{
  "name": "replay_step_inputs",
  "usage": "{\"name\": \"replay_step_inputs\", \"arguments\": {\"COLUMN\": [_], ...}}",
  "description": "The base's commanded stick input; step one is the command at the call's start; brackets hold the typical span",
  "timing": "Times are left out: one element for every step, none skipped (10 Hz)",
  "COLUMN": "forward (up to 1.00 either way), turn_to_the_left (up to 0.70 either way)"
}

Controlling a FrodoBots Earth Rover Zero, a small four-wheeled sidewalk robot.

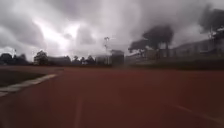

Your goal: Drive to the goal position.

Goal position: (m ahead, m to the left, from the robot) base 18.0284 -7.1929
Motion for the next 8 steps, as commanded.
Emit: {"name": "replay_step_inputs", "arguments": {"forward": [0.7,0.7,0.7,0.7,0.7,0.7,0.7,0.7], "turn_to_the_left": [0.0,0.0,0.0,0.0,0.0,0.0,0.0,0.0]}}
